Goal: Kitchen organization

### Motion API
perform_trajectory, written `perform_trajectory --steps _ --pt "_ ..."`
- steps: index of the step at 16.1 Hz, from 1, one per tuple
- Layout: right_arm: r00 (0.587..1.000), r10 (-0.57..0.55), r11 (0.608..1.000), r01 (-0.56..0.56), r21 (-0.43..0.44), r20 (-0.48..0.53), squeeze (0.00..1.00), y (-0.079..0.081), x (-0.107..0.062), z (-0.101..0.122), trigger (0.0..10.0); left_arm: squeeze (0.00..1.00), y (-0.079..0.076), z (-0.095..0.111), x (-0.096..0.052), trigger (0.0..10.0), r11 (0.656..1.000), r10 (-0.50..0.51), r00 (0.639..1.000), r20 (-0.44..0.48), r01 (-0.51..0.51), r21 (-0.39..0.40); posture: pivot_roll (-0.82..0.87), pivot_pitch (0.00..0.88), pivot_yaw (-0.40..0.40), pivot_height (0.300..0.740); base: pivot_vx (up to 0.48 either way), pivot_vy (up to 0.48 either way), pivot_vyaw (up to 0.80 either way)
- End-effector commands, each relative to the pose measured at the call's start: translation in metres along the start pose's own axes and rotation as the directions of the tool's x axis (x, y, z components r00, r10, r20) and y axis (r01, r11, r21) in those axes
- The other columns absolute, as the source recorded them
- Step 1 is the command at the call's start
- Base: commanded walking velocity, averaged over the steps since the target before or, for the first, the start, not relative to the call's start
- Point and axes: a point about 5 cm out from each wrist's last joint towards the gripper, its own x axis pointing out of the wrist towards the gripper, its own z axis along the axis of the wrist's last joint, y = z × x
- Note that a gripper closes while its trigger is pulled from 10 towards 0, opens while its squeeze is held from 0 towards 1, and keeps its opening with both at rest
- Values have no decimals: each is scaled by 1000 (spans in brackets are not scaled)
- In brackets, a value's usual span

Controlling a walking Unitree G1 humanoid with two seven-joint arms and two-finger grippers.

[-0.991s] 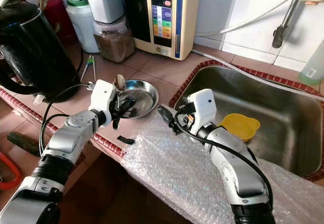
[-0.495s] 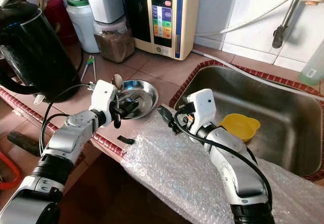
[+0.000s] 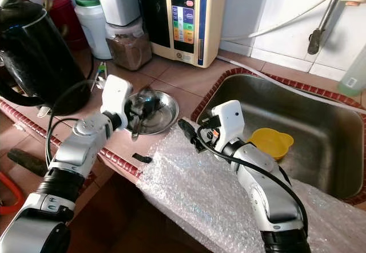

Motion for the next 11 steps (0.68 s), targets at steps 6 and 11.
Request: perform_trajectory --steps 6,11 --pt "1000 -6 1000 7 -17 12 0 -1 1 3 10000 0 1 -5 -2 10000 1000 7 999 -53 -5 26 -107 61 63 740 0 0 0" --pt "1000 -2 1000 2 -23 10 0 1 1 3 10000 0 2 -29 -7 10000 995 -85 969 -232 96 36 -106 60 62 740 0 0 0"
